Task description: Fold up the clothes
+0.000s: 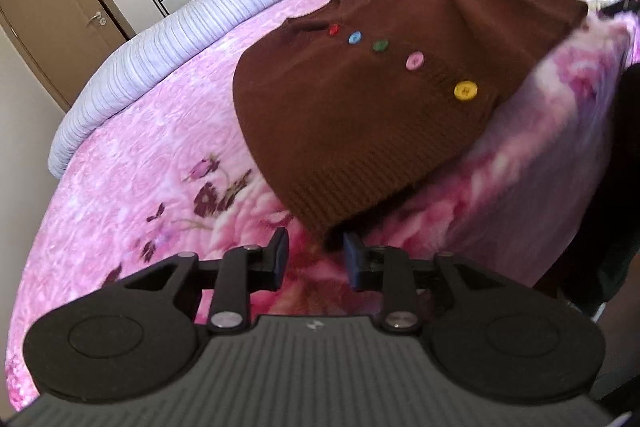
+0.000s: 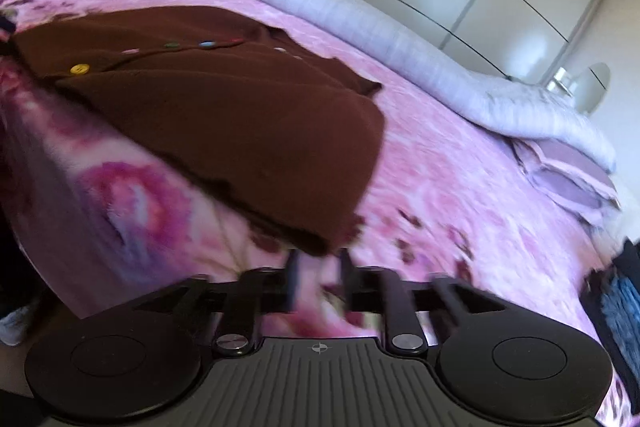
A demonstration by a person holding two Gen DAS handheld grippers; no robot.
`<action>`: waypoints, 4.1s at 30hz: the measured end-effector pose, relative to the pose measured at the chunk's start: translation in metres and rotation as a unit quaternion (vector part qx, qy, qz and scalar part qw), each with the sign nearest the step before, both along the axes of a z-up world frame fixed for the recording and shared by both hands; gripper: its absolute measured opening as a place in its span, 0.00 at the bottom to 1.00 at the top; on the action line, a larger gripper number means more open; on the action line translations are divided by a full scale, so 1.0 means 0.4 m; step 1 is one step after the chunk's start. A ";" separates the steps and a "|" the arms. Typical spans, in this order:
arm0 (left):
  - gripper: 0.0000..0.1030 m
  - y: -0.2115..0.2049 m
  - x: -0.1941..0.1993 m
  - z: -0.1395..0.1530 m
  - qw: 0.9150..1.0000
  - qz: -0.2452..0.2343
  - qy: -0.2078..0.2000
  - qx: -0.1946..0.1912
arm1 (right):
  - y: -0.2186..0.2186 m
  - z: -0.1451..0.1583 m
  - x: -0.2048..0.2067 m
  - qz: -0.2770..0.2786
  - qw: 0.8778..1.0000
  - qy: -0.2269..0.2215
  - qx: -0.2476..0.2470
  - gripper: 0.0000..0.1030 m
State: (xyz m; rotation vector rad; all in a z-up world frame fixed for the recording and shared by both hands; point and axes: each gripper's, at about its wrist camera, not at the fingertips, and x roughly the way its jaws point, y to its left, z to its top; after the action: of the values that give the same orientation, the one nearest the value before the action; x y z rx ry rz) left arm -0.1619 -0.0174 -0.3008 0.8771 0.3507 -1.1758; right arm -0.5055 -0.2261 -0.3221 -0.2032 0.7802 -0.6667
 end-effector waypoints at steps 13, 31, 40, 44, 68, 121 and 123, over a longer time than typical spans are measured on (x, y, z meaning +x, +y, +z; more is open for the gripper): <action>0.40 -0.083 0.200 0.184 0.995 -0.020 0.072 -0.066 | -0.227 0.109 0.157 0.018 0.988 -0.114 0.100 0.46; 0.43 -0.918 0.100 0.128 0.959 -0.263 0.101 -0.037 | -0.577 0.077 0.054 -0.148 0.943 -0.201 0.222 0.04; 0.41 -1.156 -0.029 0.029 0.906 -0.358 0.220 0.055 | -0.605 0.035 -0.001 -0.148 0.935 -0.206 0.246 0.04; 0.41 -1.210 -0.090 -0.001 0.870 -0.387 0.291 0.097 | -0.593 0.035 0.001 -0.135 0.934 -0.208 0.259 0.04; 0.04 -1.237 -0.182 0.104 0.894 -0.375 0.237 0.061 | -0.157 0.006 -0.032 -0.050 0.983 -0.146 0.101 0.64; 0.02 -1.070 0.606 0.068 0.967 -0.178 0.179 -0.026 | -0.917 0.109 0.627 0.048 0.996 -0.014 0.077 0.03; 0.05 -1.111 0.627 0.070 0.966 -0.151 0.205 -0.050 | -0.994 0.104 0.664 0.041 0.997 0.002 0.061 0.03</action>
State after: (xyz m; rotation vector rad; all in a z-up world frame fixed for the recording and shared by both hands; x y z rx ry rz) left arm 0.0888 -0.4616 -0.2729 0.6074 0.4988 -1.6510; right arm -0.2398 -0.6238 -0.2807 -0.1236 0.8094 -0.5400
